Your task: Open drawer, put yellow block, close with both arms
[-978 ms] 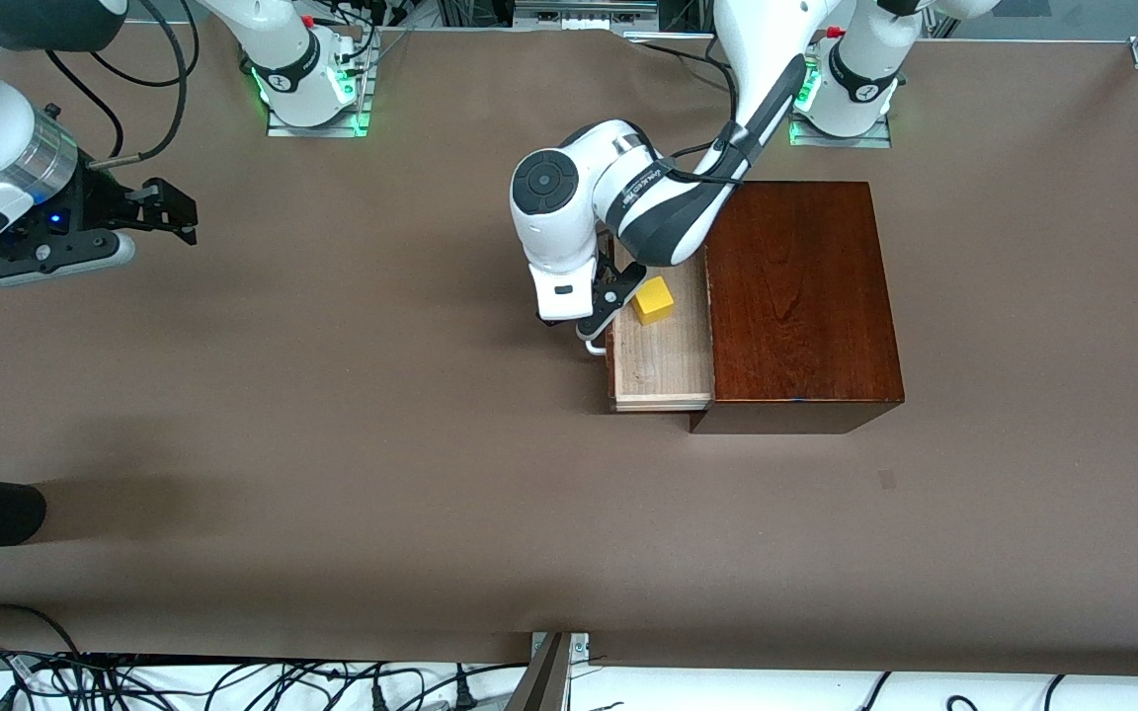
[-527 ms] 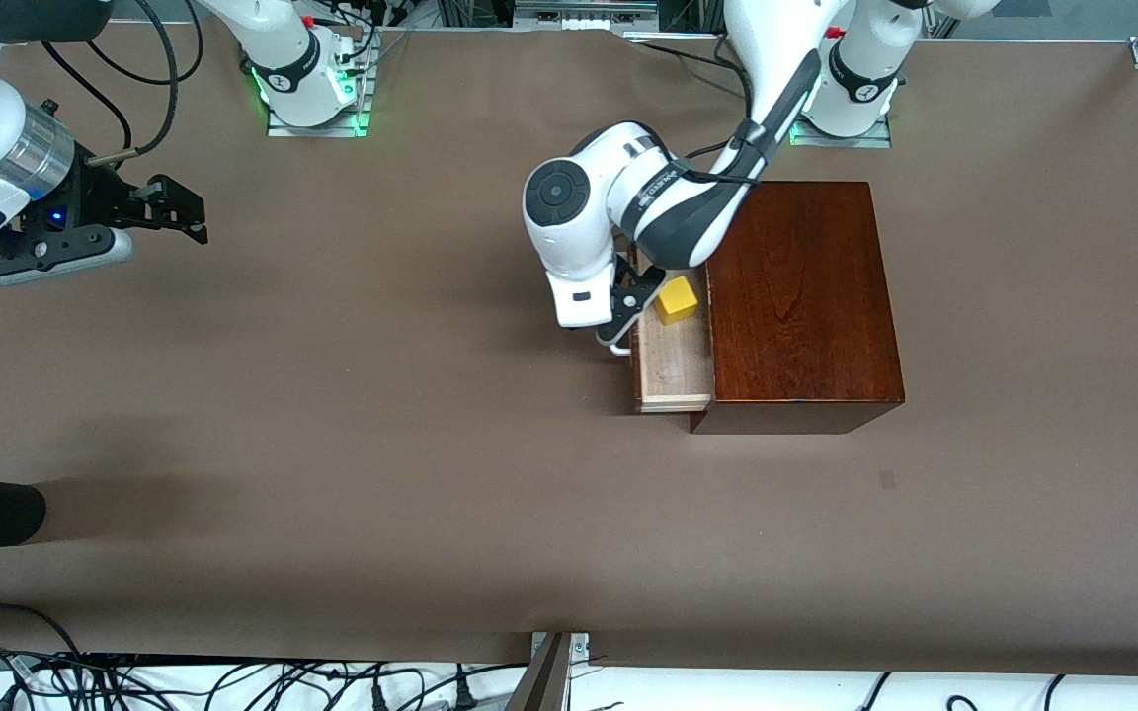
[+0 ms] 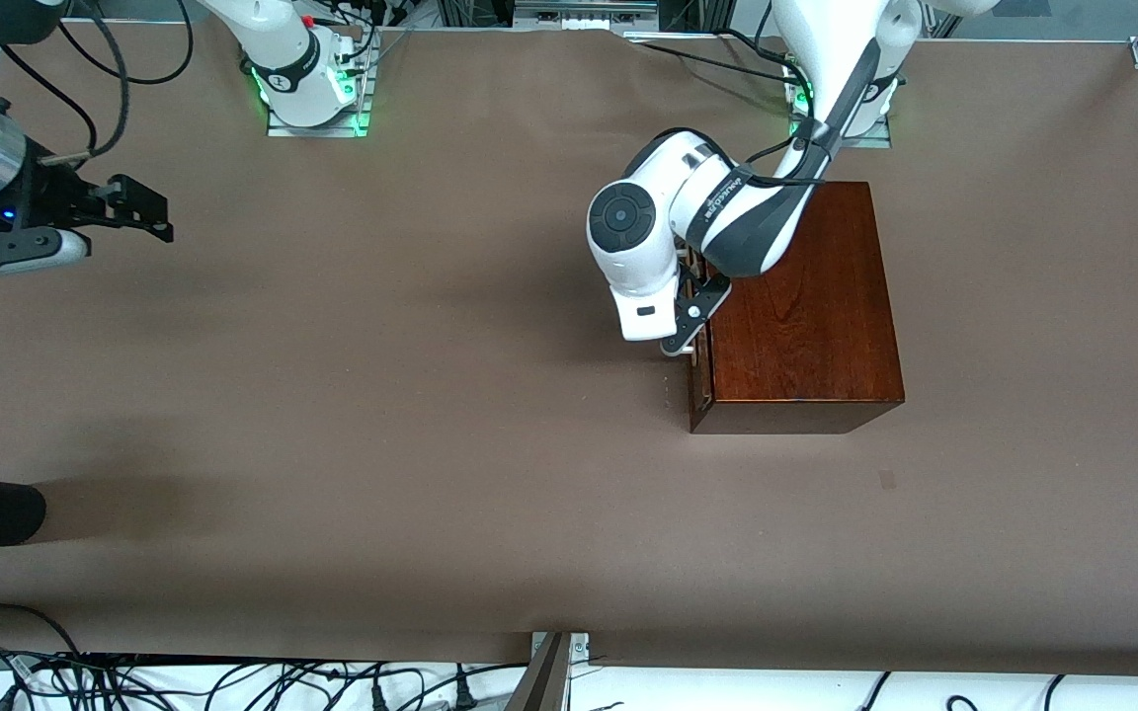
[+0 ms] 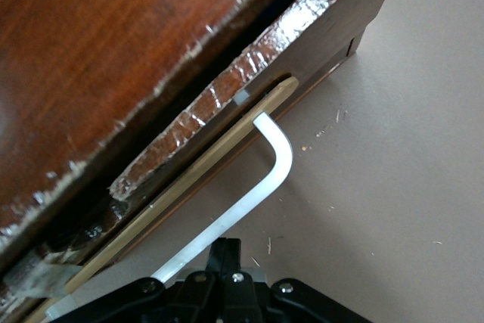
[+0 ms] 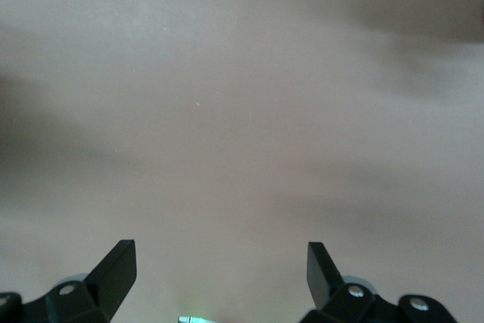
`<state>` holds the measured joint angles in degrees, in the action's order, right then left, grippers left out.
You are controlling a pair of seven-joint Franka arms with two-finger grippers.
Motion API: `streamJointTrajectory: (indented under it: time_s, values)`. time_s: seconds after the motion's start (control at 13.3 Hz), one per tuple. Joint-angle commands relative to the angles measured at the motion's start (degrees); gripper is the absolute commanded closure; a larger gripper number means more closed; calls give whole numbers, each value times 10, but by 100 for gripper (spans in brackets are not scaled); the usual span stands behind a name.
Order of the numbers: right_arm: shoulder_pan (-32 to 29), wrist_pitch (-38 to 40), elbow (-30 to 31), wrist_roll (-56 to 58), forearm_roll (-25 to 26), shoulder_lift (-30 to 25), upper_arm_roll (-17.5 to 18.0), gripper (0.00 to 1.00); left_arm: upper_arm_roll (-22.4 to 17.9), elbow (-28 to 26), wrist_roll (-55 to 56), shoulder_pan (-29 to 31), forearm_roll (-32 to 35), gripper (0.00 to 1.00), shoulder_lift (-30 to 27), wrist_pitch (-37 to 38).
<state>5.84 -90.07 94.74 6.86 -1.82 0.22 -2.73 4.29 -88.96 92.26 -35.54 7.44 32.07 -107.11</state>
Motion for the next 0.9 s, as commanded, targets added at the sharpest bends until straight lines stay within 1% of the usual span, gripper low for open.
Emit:
streamJointTrajectory:
  time_s: [0.0, 0.23, 0.3, 0.38, 0.45, 0.53, 0.6, 0.68, 0.83]
  values:
    - [-3, 18, -19, 7, -6, 2, 8, 0, -4, -40, -30, 16, 33, 100, -36, 9]
    - [-1, 20, -19, 4, -9, 4, 8, 0, -1, -32, -46, 24, 26, 100, -49, 10]
    - [-3, 29, -19, 6, -7, 4, 9, 0, 6, -32, -46, 23, 23, 83, -64, 12]
    - [-3, 33, -19, 3, -6, 7, 8, 0, 20, -31, -49, 23, 13, 50, -78, 17]
    - [-3, 33, -20, -1, -4, 12, 8, 0, 36, -30, -60, 23, 7, 0, -91, 18]
    - [-1, 30, -19, -2, -2, 11, 9, 0, 54, -27, -74, 25, 9, 0, -108, 21]
    - [-1, 27, -20, -1, 0, 11, 9, 0, 59, -23, -81, 31, 9, 0, -128, 23]
    - [0, 24, -19, -3, 10, 10, 9, 0, 59, -23, -100, 37, 7, 0, -150, 23]
    - [14, 0, -14, -6, 32, 7, 10, 0, 61, -25, -165, 75, -7, 0, -191, 43]
